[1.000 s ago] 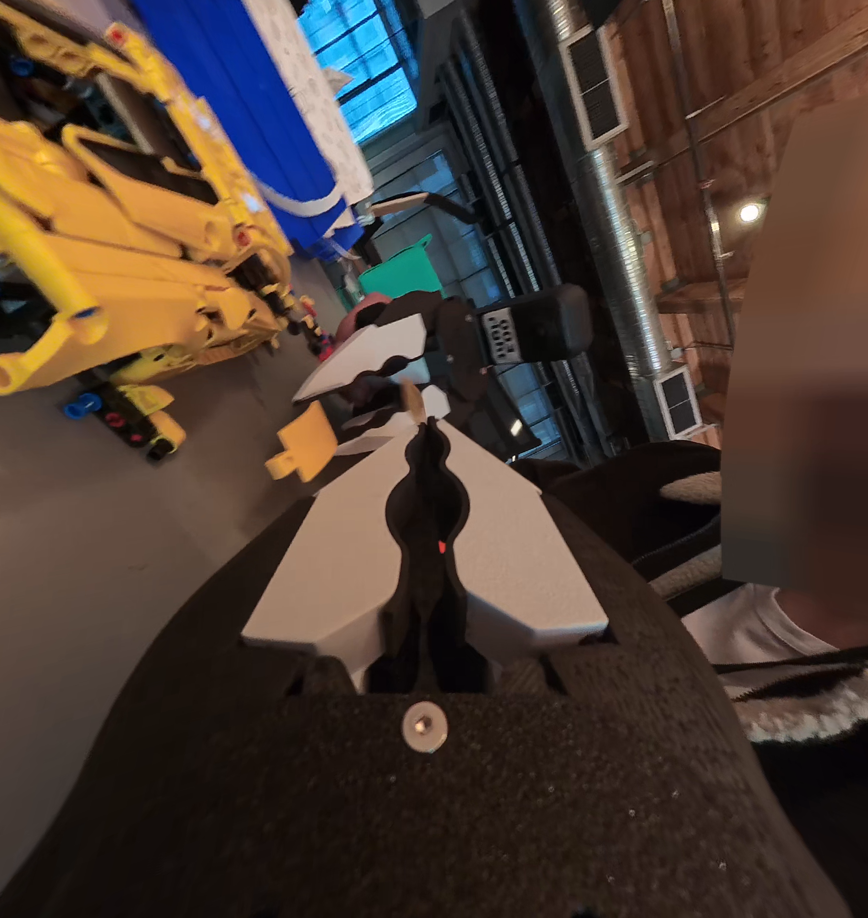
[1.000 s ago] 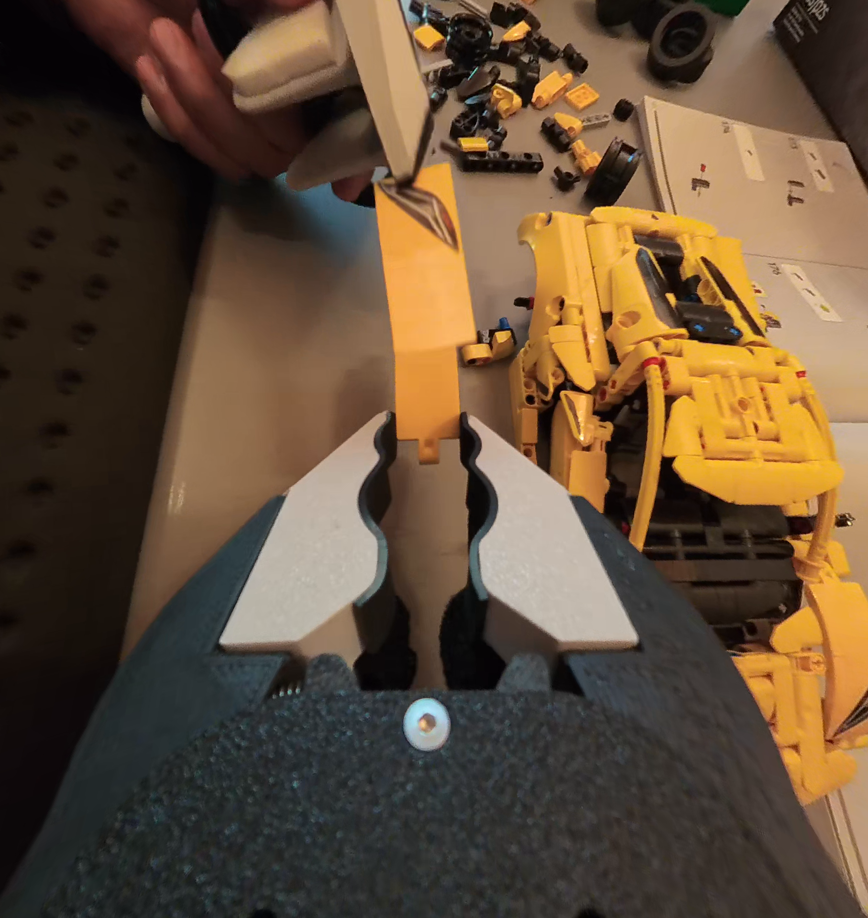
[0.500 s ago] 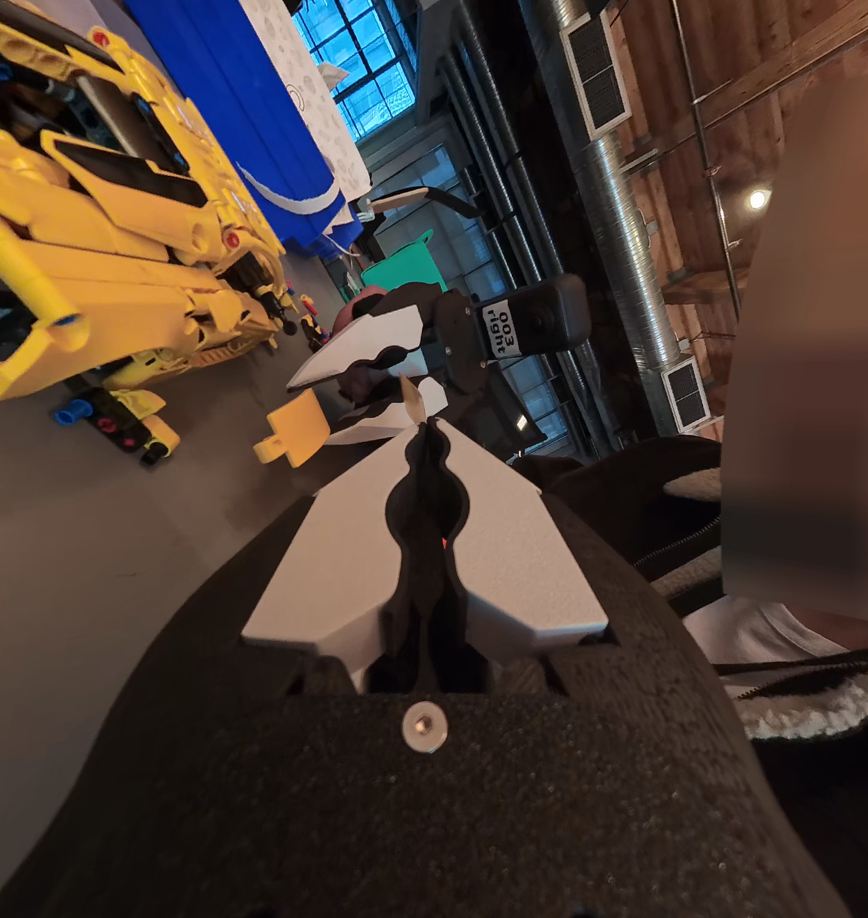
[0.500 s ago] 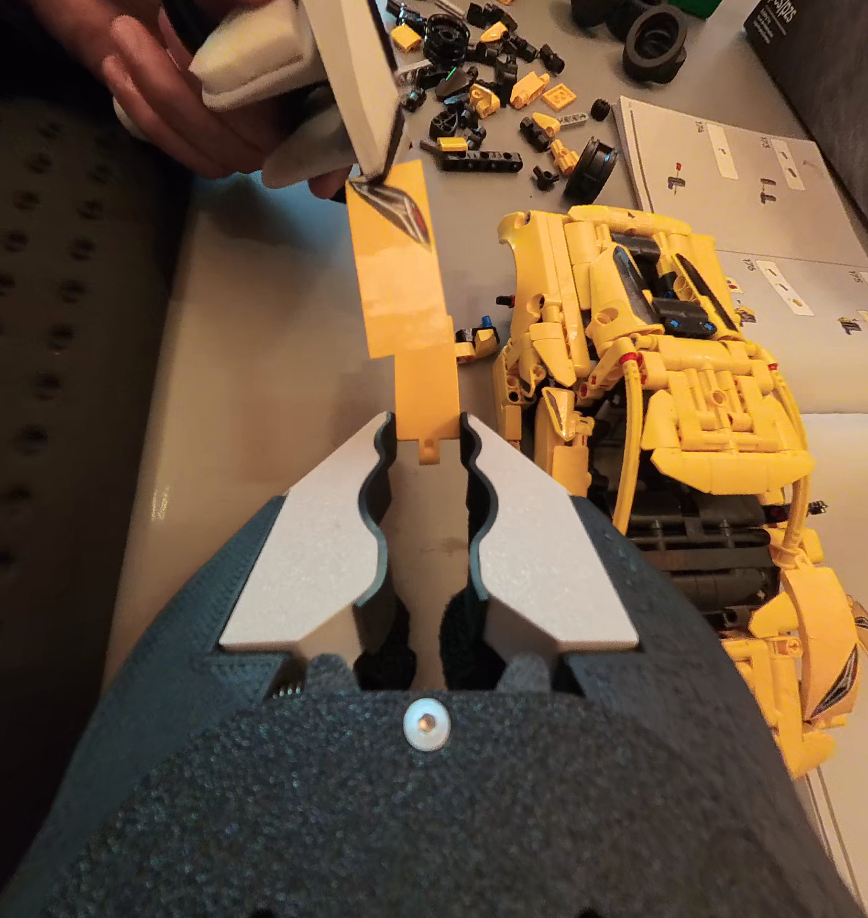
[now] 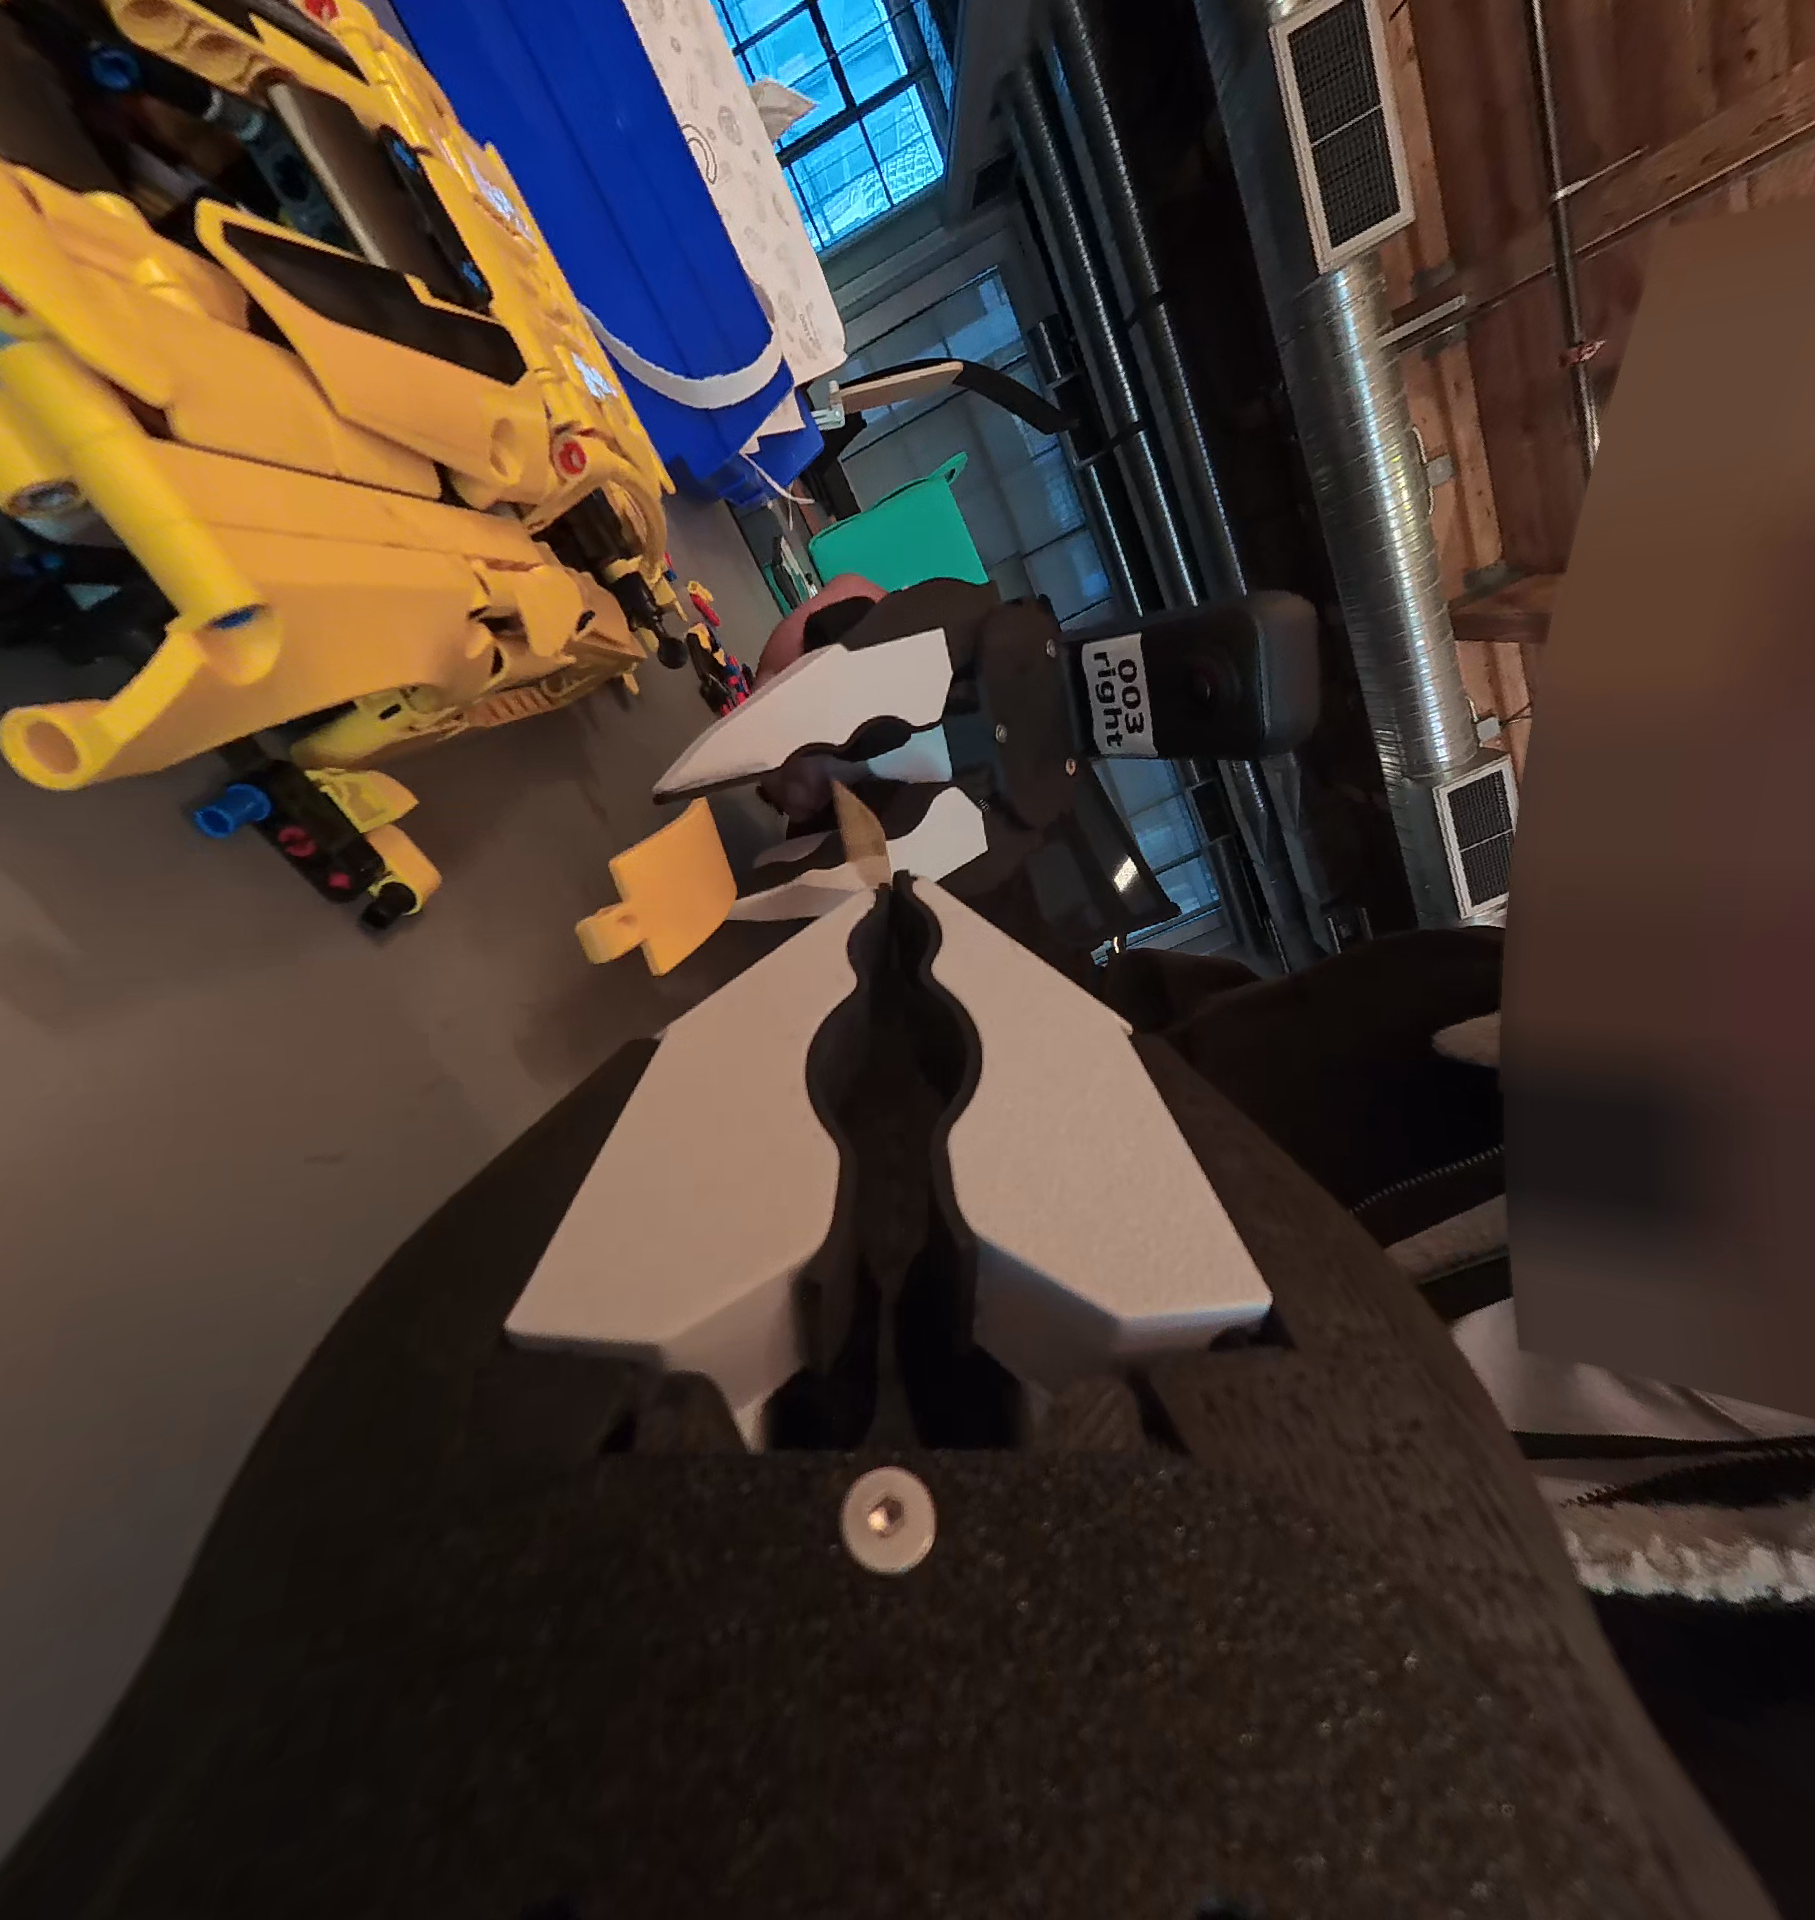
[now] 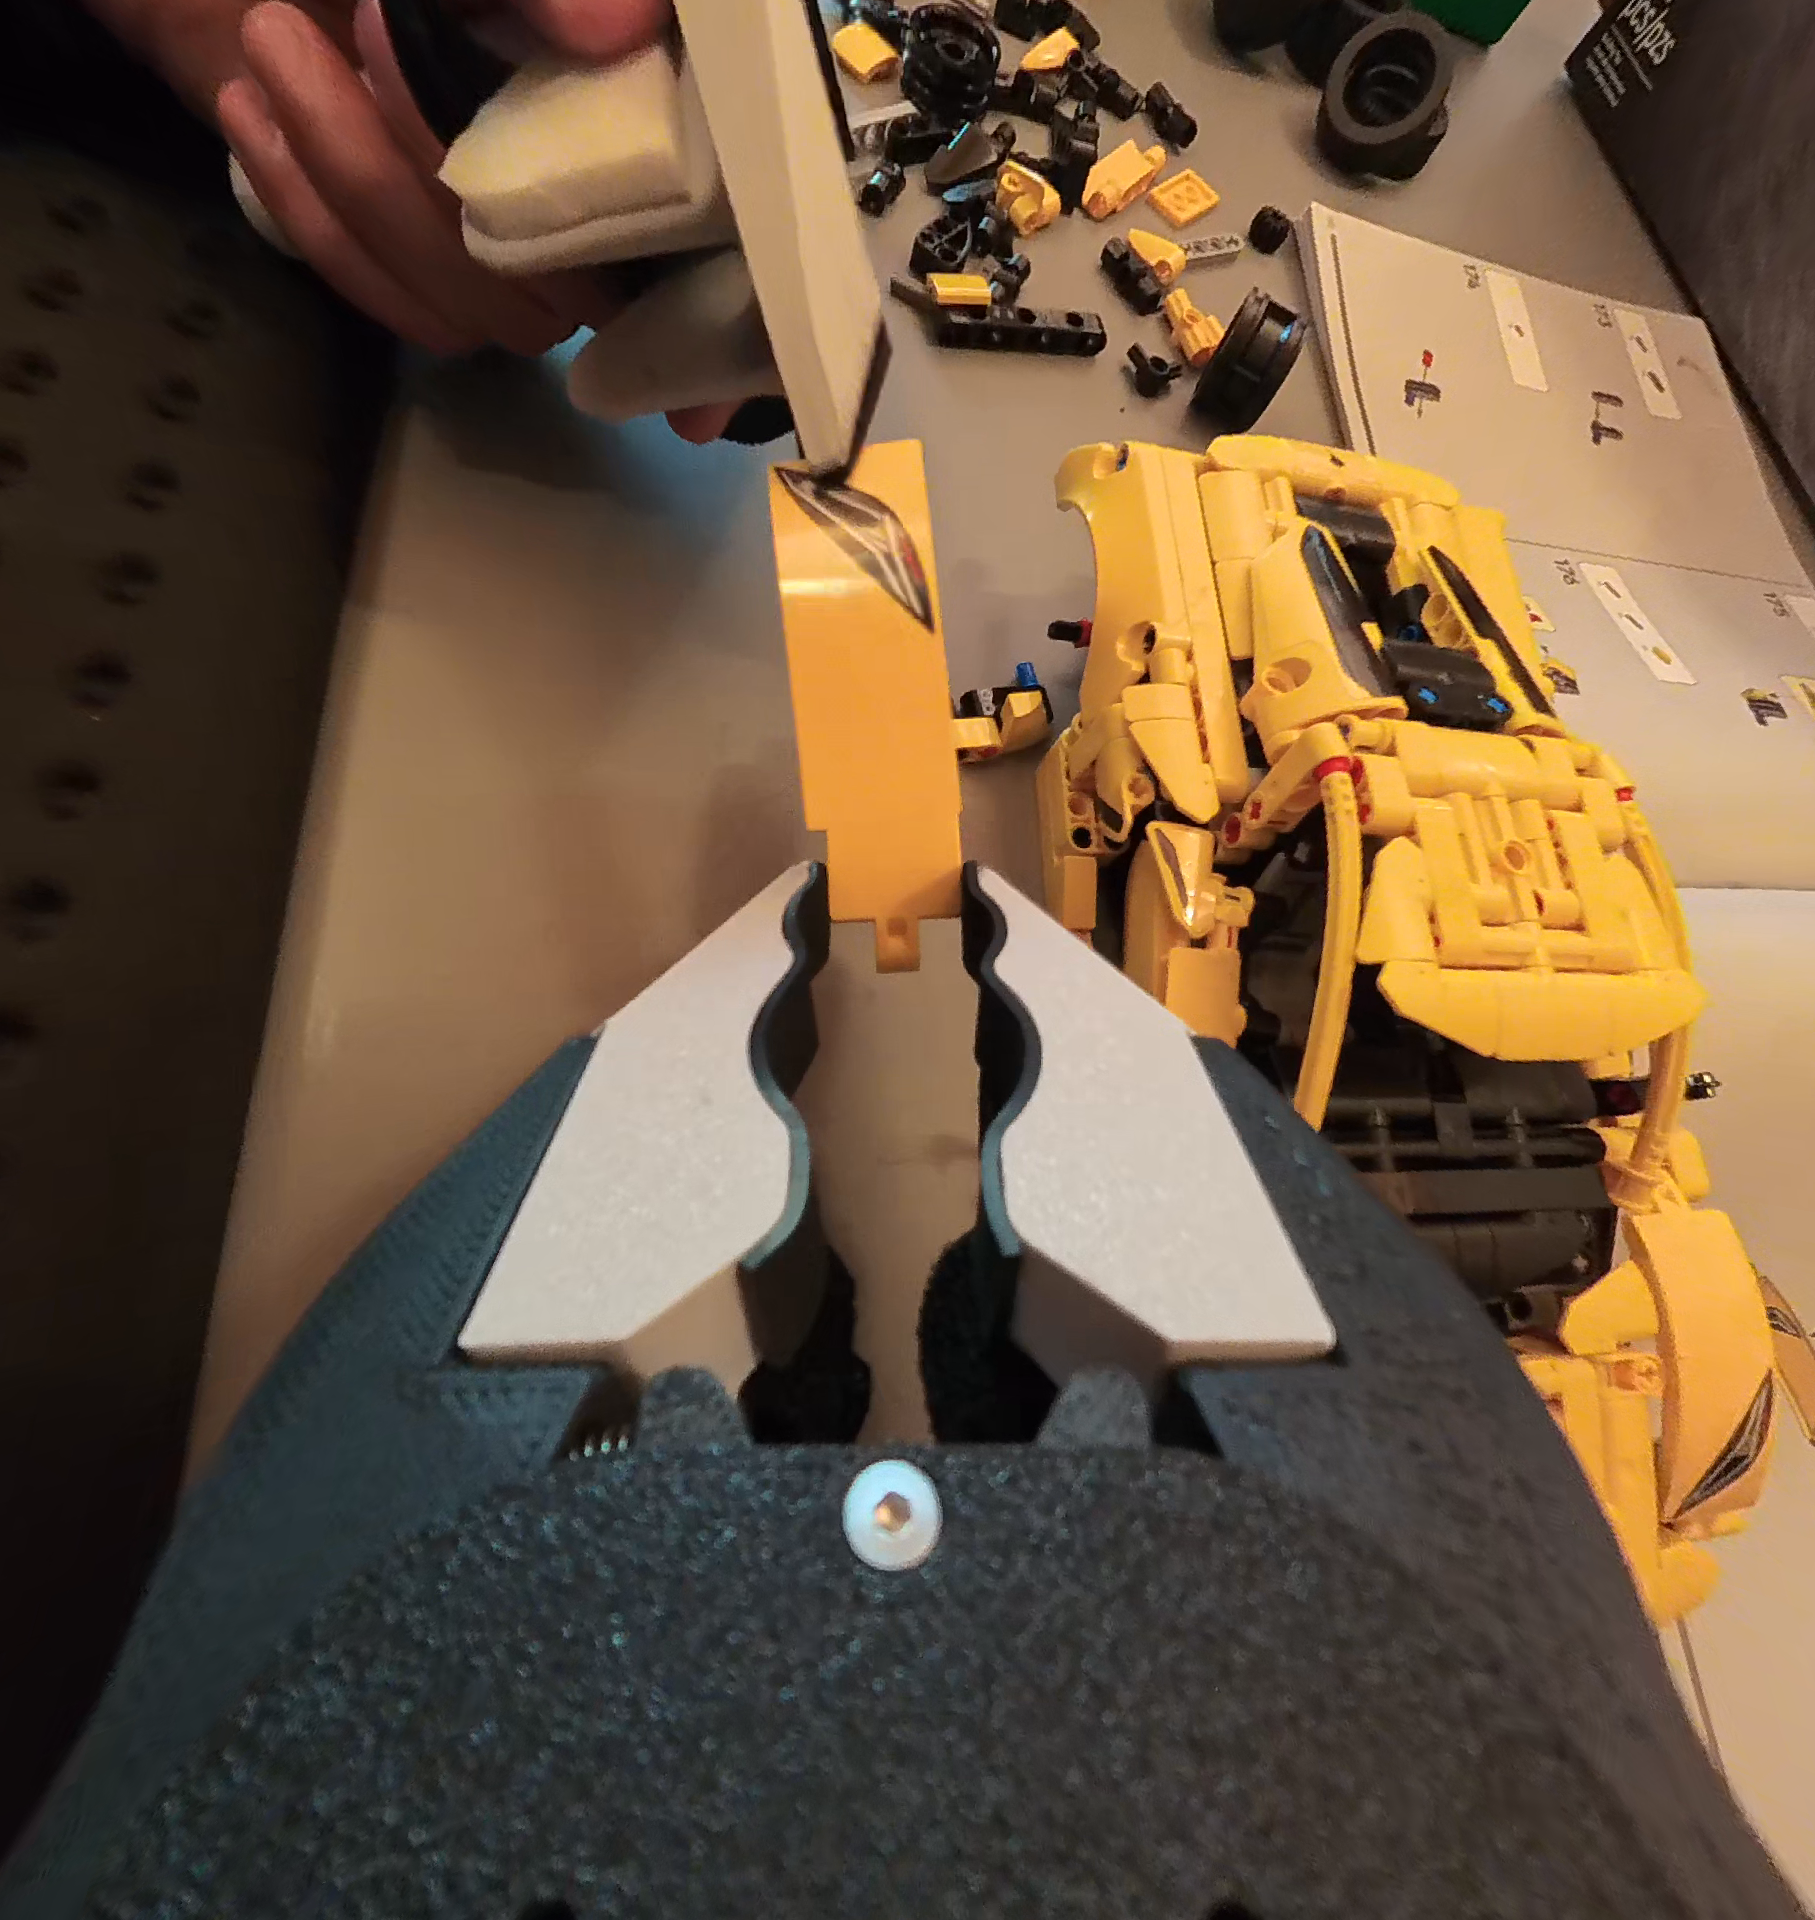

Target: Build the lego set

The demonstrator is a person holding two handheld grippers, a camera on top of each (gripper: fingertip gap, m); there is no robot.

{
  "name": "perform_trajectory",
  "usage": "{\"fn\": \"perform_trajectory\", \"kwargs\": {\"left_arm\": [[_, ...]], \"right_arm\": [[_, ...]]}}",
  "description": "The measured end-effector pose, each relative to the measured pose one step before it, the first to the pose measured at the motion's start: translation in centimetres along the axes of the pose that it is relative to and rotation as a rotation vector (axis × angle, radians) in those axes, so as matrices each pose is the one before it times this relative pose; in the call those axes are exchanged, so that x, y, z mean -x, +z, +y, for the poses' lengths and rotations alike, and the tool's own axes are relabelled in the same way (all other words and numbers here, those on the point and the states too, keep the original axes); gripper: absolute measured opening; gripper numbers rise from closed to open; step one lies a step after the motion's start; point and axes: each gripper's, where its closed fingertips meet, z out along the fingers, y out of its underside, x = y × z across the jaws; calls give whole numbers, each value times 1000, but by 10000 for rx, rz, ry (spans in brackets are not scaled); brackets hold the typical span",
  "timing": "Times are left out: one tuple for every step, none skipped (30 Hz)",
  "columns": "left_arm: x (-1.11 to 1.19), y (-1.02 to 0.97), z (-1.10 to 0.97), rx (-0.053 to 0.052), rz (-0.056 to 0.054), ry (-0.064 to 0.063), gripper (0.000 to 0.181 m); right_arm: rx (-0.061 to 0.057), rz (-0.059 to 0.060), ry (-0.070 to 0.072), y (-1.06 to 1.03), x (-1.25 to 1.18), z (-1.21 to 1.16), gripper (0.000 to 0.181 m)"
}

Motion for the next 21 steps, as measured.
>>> {"fn": "perform_trajectory", "kwargs": {"left_arm": [[29, -4, -30, -2, -14, -4, 0], [11, -1, -7, -2, -1, -6, 0], [-4, 0, 2, -1, 6, -5, 0], [11, -1, 5, 1, -3, -2, 0], [13, 5, 7, 6, -9, 0, 0], [-10, 6, 19, 8, 5, 0, 0], [-14, -10, -11, -3, 11, -1, 0], [-4, -21, -22, -15, 6, -5, 0], [10, -23, -28, -16, 2, -12, 0], [21, -26, -23, -13, -6, -12, 0], [13, -20, -22, -5, -7, -2, 0], [5, -1, -3, 4, -11, 10, 0], [22, 4, 17, 13, -22, 18, 0], [30, 21, 15, 19, -35, 23, 0], [35, 11, 25, 23, -45, 33, 0], [9, 13, 9, 17, -24, 32, 0], [-22, -6, -15, 11, 2, 30, 0], [-30, -72, -88, -1, -4, 55, 0], [3, -143, -215, -53, -19, 95, 0], [-177, -181, -324, -98, 94, 133, 0], [-319, -175, -366, -113, 169, 133, 0]], "right_arm": [[25, 12, -35, 37, 29, 21, 24], [0, 13, -35, 1, 26, -22, 24], [-9, 2, -18, 13, 23, -30, 24], [9, -2, 1, 7, 10, -1, 24], [15, 2, -4, -4, -2, 14, 24], [-1, 27, -16, -14, -34, -7, 24], [-8, 30, -23, -31, -32, -2, 24], [-8, 20, -12, -22, -26, -18, 24], [-5, 7, -1, -22, -23, -8, 24], [-5, 19, -10, -24, -24, -13, 24], [-15, 16, -21, -34, -24, -27, 24], [-14, 4, -14, -12, -4, -18, 24], [5, -5, -4, -4, 3, 21, 24], [13, 4, -8, -7, 0, 26, 24], [2, 11, -23, -4, -10, -2, 24], [-8, 5, -30, -7, -2, 5, 24], [6, -17, -12, 15, 23, 31, 24], [36, -40, 8, 55, 53, 93, 24], [47, -13, 1, 44, 19, 94, 24], [9, 14, -27, 9, 13, 10, 24], [-48, 8, -29, -45, 22, -100, 24]]}}
